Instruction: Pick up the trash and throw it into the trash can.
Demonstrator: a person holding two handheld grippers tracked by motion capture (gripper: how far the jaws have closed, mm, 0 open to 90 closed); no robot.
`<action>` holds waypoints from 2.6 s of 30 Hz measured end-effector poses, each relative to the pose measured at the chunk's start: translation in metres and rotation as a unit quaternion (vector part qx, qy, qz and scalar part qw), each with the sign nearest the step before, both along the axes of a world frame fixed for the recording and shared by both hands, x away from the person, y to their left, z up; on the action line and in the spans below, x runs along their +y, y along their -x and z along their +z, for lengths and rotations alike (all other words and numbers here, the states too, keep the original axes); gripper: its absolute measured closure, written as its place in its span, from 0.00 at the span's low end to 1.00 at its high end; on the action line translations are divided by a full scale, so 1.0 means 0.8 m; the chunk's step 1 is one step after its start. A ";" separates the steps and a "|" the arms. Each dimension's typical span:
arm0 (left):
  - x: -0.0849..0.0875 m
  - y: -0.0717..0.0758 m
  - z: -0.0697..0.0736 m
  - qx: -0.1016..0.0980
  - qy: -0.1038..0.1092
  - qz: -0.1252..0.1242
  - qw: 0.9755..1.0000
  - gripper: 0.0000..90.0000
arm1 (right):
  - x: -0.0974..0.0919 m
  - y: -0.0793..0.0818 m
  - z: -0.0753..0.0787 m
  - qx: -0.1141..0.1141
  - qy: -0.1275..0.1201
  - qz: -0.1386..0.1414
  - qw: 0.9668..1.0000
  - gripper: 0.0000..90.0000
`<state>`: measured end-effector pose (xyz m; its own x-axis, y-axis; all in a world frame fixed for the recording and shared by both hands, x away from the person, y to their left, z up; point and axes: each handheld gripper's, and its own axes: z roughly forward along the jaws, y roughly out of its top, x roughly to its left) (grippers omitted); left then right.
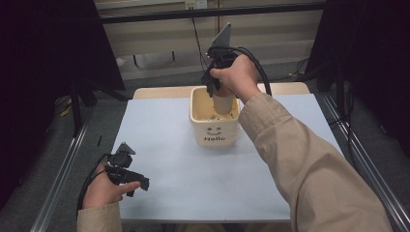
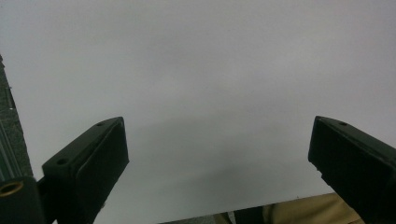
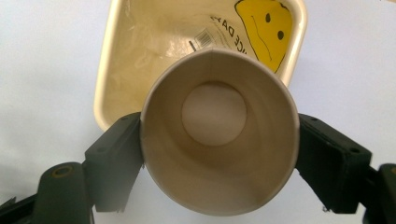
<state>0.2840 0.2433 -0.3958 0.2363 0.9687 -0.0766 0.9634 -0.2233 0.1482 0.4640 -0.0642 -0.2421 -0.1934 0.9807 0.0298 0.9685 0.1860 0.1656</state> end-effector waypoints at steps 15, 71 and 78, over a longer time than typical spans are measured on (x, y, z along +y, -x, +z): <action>0.001 0.000 0.001 -0.006 -0.001 0.000 1.000 0.05 | 0.000 -0.002 -0.010 0.002 0.002 -0.004 1.000 0.21; -0.007 -0.001 0.001 0.000 -0.003 -0.017 1.000 0.05 | -0.110 0.070 0.033 0.001 0.019 0.025 1.000 0.09; -0.008 -0.001 0.002 0.000 -0.006 -0.020 1.000 0.05 | -0.138 0.098 0.000 0.004 0.025 0.026 0.999 0.09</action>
